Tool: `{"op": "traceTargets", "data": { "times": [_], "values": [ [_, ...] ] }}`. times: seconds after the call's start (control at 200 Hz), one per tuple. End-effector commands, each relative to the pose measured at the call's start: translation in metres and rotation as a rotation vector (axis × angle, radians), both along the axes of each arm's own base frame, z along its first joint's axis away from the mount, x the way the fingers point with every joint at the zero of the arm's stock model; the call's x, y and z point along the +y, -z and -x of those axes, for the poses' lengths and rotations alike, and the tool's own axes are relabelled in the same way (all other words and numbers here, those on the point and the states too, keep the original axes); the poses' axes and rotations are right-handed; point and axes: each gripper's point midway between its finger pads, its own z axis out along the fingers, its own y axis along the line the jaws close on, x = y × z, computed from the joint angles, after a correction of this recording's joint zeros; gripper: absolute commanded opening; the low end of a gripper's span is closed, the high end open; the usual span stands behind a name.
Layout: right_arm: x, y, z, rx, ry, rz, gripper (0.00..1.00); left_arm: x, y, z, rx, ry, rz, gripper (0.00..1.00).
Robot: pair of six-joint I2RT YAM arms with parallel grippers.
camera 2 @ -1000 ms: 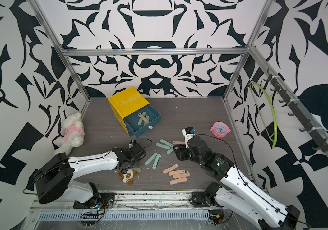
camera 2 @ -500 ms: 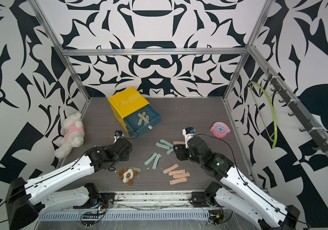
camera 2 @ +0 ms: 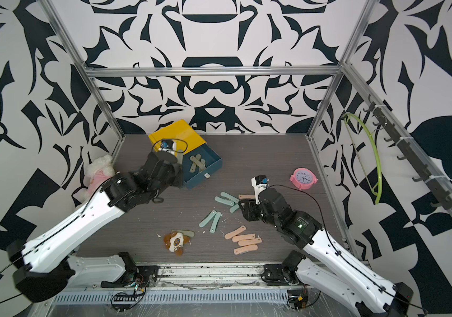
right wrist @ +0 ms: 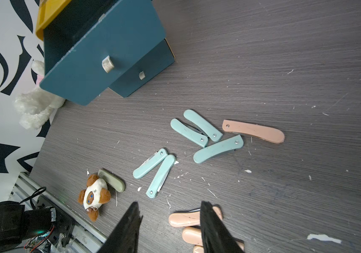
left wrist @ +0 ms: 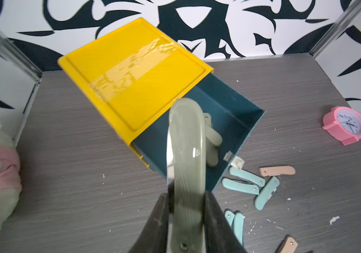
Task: Place the fruit knives into the drawer by color
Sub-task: Place the fruit knife in the drawer, then adjust the distractor at the center of the board.
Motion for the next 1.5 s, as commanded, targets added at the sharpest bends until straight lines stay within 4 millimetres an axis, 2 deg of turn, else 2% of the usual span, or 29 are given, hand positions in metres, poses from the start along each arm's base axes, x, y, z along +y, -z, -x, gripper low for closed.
{"op": "traceTargets", "data": {
  "times": [0.0,0.085,0.19,0.27,0.355,0.45,0.565,0.66,0.7,0.795,0.895,0.915,0.935,1.005,1.06,1.24,1.405,1.495],
  "values": [
    [0.002,-0.019,-0.006,-0.041,0.018,-0.038,0.47,-0.022,0.015,-0.024,0.071,0.102,-0.014,0.28],
    [0.001,-0.018,-0.005,-0.035,0.017,-0.036,0.47,-0.025,0.029,-0.043,0.135,0.107,-0.011,0.28],
    [0.001,-0.017,-0.003,-0.03,0.01,-0.035,0.47,-0.029,0.051,-0.055,0.207,0.128,-0.007,0.3],
    [0.002,-0.013,-0.001,-0.021,0.004,-0.033,0.47,-0.033,0.062,-0.058,0.237,0.135,-0.016,0.37],
    [0.004,-0.01,0.0,-0.008,-0.009,-0.034,0.48,-0.031,0.063,-0.059,0.242,0.128,-0.008,0.47],
    [0.007,-0.009,0.0,0.0,-0.024,-0.036,0.48,-0.028,0.05,-0.059,0.212,0.121,0.037,0.6],
    [0.012,-0.007,0.002,0.014,-0.048,-0.034,0.49,-0.025,0.022,-0.054,0.153,0.128,0.089,0.75],
    [0.02,-0.006,0.004,0.028,-0.089,-0.04,0.49,-0.022,0.002,-0.044,0.117,0.142,0.139,0.84],
    [0.024,-0.006,0.005,0.036,-0.114,-0.046,0.49,-0.021,-0.004,-0.039,0.105,0.148,0.162,0.92],
    [0.037,-0.001,0.01,0.064,-0.181,-0.039,0.48,-0.015,-0.016,-0.025,0.085,0.147,0.221,1.0],
    [0.056,0.008,0.02,0.087,-0.275,0.032,0.47,-0.004,-0.02,-0.009,0.07,0.14,0.261,0.99],
    [0.061,0.011,0.023,0.091,-0.297,0.056,0.47,-0.003,-0.015,-0.008,0.078,0.135,0.259,0.99],
    [0.066,0.014,0.026,0.095,-0.32,0.082,0.47,0.004,-0.024,-0.001,0.055,0.133,0.278,0.99],
    [0.084,0.026,0.037,0.115,-0.404,0.176,0.47,0.017,-0.022,0.01,0.041,0.107,0.285,0.99],
    [0.101,0.039,0.049,0.148,-0.487,0.241,0.47,0.029,-0.018,0.017,0.027,0.072,0.283,0.99],
    [0.146,0.085,0.078,0.264,-0.689,0.421,0.47,0.07,-0.025,0.038,-0.071,-0.027,0.298,0.99],
    [0.17,0.108,0.074,0.272,-0.739,0.559,0.44,0.093,-0.038,0.051,-0.138,-0.078,0.312,0.99],
    [0.179,0.116,0.07,0.256,-0.767,0.631,0.48,0.097,-0.042,0.054,-0.157,-0.077,0.311,0.99]
  ]
}}
